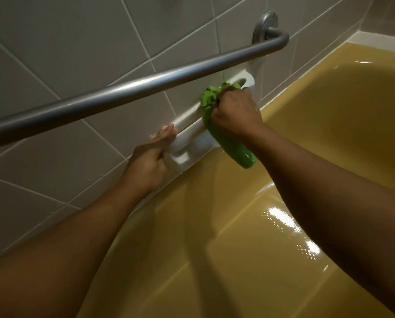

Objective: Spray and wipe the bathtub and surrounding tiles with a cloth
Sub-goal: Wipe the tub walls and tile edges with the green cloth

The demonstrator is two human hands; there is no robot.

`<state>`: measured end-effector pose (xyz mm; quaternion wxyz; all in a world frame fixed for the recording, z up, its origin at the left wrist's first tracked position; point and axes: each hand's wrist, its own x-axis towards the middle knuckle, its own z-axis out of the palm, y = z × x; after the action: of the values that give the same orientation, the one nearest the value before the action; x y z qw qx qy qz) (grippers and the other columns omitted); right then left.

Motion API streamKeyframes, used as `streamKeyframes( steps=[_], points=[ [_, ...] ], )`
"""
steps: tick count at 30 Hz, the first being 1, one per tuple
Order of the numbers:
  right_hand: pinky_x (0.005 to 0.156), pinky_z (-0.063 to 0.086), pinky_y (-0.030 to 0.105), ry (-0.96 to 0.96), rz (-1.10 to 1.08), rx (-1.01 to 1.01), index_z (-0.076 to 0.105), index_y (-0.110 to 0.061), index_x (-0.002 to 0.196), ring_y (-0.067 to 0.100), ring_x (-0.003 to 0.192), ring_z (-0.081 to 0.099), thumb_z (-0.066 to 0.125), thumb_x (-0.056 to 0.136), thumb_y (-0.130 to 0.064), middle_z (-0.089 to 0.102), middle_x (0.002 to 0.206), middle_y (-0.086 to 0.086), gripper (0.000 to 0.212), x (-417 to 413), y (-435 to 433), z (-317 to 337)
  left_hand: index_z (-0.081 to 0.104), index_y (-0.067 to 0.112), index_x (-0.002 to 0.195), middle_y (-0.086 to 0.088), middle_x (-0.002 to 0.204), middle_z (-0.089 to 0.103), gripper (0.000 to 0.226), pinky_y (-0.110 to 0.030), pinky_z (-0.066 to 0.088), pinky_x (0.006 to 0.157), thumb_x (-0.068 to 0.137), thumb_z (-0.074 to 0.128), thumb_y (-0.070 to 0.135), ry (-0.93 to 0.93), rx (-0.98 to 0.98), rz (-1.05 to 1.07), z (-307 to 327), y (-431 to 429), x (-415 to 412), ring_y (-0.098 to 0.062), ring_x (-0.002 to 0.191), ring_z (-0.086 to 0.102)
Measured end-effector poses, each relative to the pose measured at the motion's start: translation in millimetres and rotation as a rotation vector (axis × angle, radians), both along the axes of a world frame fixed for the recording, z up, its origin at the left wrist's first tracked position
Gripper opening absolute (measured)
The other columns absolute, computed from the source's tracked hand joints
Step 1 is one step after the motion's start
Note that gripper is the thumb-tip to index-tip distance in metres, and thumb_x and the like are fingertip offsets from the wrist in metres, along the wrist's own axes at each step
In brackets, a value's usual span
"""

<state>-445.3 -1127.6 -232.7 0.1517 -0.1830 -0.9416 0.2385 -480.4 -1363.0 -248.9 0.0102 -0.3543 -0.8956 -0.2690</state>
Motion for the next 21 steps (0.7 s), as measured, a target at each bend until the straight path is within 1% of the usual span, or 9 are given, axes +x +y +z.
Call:
streamKeyframes(
  steps=[3,6,7,10,14,16,18,19,21],
  points=[
    [0.079,0.04,0.037,0.02,0.018,0.034,0.064,-0.011,0.096,0.03,0.102,0.051,0.052,0.095,-0.027,0.055,0.098,0.008,0.02,6,-30,7,0.051,0.03,0.148,0.003,0.15,0.053,0.067,-0.022,0.037,0.114,0.096,0.046,-0.01,-0.057,0.081,0.148,6,2,8,-0.011,0.134,0.049],
    [0.073,0.036,0.035,0.062,0.102,0.119,0.064,-0.014,0.096,0.023,0.091,0.043,0.056,0.097,-0.036,0.057,0.098,0.006,0.024,10,-60,-3,0.053,0.028,0.146,0.002,0.147,0.056,0.061,-0.002,0.03,0.105,0.097,0.048,-0.007,-0.053,0.081,0.161,6,-5,5,-0.012,0.135,0.05],
    [0.072,0.034,0.035,0.062,0.127,0.085,0.062,-0.016,0.092,0.021,0.09,0.039,0.057,0.097,-0.038,0.055,0.097,0.005,0.024,10,-70,-5,0.054,0.029,0.146,0.003,0.146,0.057,0.06,-0.002,0.03,0.105,0.098,0.048,-0.006,-0.059,0.068,0.162,7,-9,5,-0.013,0.136,0.05],
    [0.071,0.034,0.034,0.094,0.223,0.04,0.062,-0.018,0.091,0.023,0.096,0.044,0.055,0.099,-0.043,0.051,0.092,0.001,0.028,12,-88,-9,0.049,0.036,0.15,0.003,0.148,0.057,0.06,-0.02,0.035,0.11,0.102,0.048,0.0,-0.087,0.005,0.171,11,-18,6,-0.015,0.137,0.05],
    [0.073,0.035,0.033,0.107,0.314,0.027,0.066,-0.017,0.101,0.021,0.098,0.043,0.054,0.1,-0.037,0.055,0.1,0.002,0.024,19,-76,-4,0.046,0.037,0.151,0.005,0.151,0.052,0.062,-0.017,0.032,0.108,0.101,0.048,-0.001,-0.077,-0.065,0.155,15,-23,8,-0.014,0.14,0.046],
    [0.074,0.037,0.035,0.106,0.269,0.051,0.063,-0.019,0.095,0.019,0.095,0.04,0.057,0.098,-0.03,0.058,0.103,0.003,0.013,19,-54,-2,0.046,0.036,0.151,0.006,0.153,0.05,0.063,-0.019,0.033,0.11,0.101,0.047,-0.001,-0.07,-0.102,0.152,16,-22,8,-0.015,0.141,0.046],
    [0.076,0.046,0.039,0.065,0.145,0.035,0.061,-0.018,0.09,0.025,0.098,0.051,0.059,0.092,-0.017,0.062,0.105,0.006,0.002,15,-21,4,0.045,0.036,0.152,0.007,0.154,0.048,0.064,-0.019,0.032,0.112,0.1,0.045,-0.002,-0.082,-0.117,0.157,18,-21,9,-0.015,0.142,0.045],
    [0.078,0.049,0.04,0.032,0.073,0.019,0.063,-0.016,0.09,0.027,0.098,0.055,0.061,0.088,-0.012,0.062,0.102,0.007,0.005,13,-2,9,0.045,0.036,0.152,0.008,0.154,0.048,0.064,-0.019,0.031,0.112,0.101,0.044,-0.002,-0.091,-0.121,0.156,20,-20,9,-0.015,0.142,0.045],
    [0.073,0.047,0.037,-0.038,-0.02,-0.034,0.062,-0.016,0.083,0.023,0.083,0.056,0.067,0.081,-0.005,0.057,0.088,0.002,0.013,10,26,18,0.043,0.037,0.153,0.009,0.154,0.048,0.064,-0.02,0.033,0.111,0.102,0.043,-0.001,-0.109,-0.125,0.161,21,-20,8,-0.016,0.141,0.046]
  ],
)
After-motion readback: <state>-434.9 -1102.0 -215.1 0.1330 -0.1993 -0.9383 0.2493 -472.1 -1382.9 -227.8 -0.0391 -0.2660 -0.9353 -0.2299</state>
